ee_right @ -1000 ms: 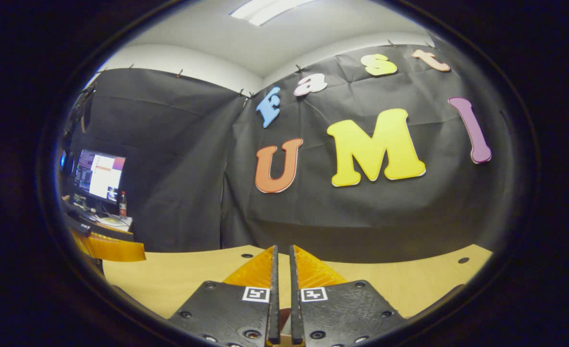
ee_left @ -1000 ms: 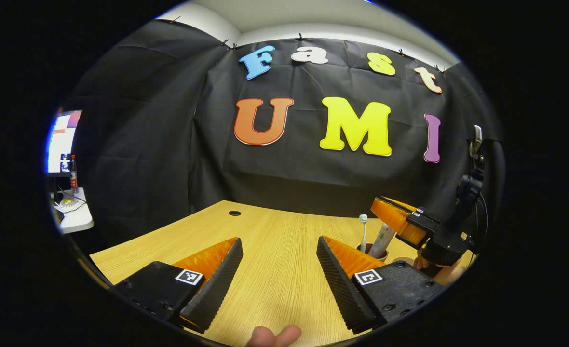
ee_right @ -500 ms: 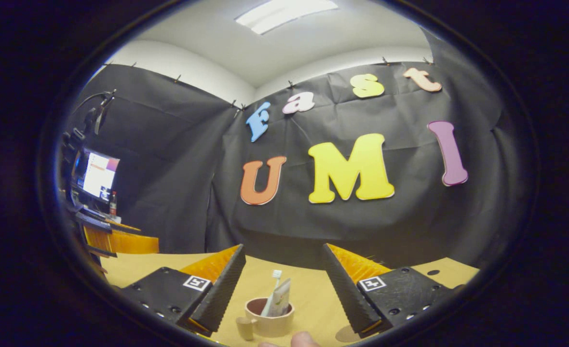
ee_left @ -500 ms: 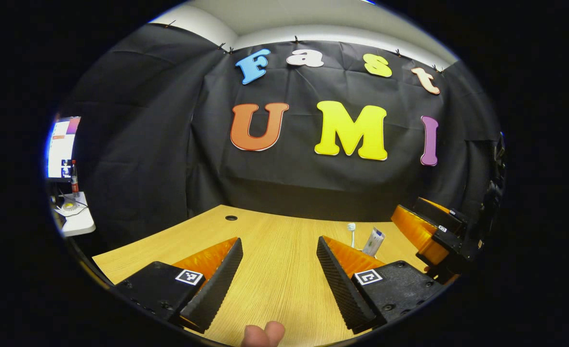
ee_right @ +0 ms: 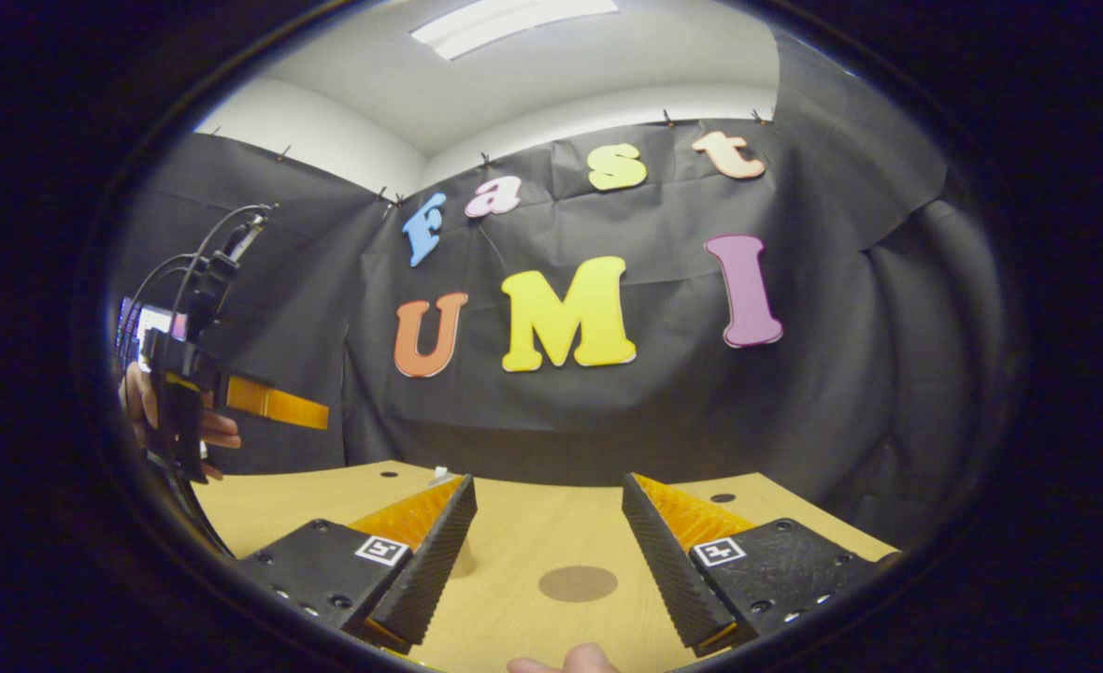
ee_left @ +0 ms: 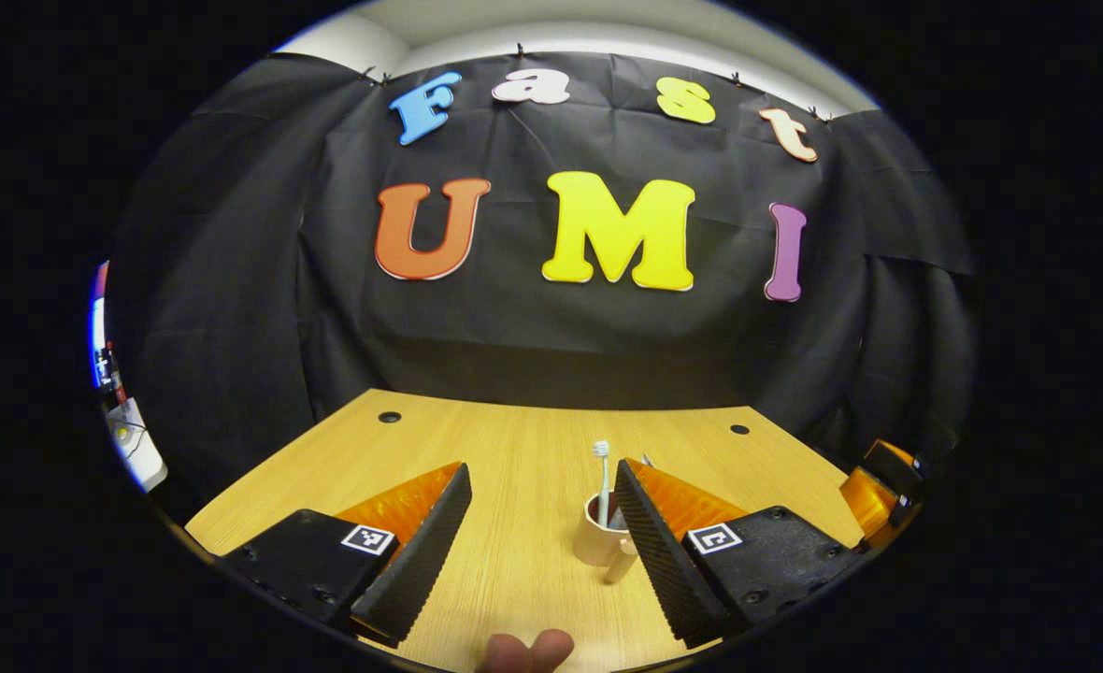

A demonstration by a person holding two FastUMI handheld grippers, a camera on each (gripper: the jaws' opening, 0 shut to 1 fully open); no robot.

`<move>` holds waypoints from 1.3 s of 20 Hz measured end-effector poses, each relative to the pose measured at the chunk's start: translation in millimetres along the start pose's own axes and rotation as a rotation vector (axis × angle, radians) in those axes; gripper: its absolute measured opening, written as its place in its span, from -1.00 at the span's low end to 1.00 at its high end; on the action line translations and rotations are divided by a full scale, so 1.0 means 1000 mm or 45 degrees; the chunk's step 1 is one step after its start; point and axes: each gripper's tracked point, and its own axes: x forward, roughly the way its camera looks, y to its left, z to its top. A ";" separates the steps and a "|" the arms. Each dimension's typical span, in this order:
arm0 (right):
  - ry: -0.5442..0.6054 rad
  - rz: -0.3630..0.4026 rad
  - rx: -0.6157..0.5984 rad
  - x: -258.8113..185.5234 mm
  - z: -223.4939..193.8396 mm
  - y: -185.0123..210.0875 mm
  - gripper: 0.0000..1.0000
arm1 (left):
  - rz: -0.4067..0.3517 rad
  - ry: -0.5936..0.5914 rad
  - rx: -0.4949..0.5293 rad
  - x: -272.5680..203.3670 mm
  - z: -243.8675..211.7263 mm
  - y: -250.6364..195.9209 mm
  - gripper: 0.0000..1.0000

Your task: Put the toothbrush and toothpaste on the desktop into the cup, then pick up the cup and place it on the coaster on the desktop.

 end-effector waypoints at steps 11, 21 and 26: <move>0.170 -0.181 0.153 -0.087 -0.056 -0.082 0.90 | -0.207 1.024 -0.071 0.046 -0.091 -0.068 0.98; 0.202 -0.045 0.201 -0.092 -0.070 -0.045 0.89 | -0.134 1.353 0.054 0.037 -0.156 -0.079 0.98; 0.196 -0.004 0.224 -0.106 -0.074 -0.040 0.91 | -0.085 1.397 0.117 0.022 -0.152 -0.077 1.00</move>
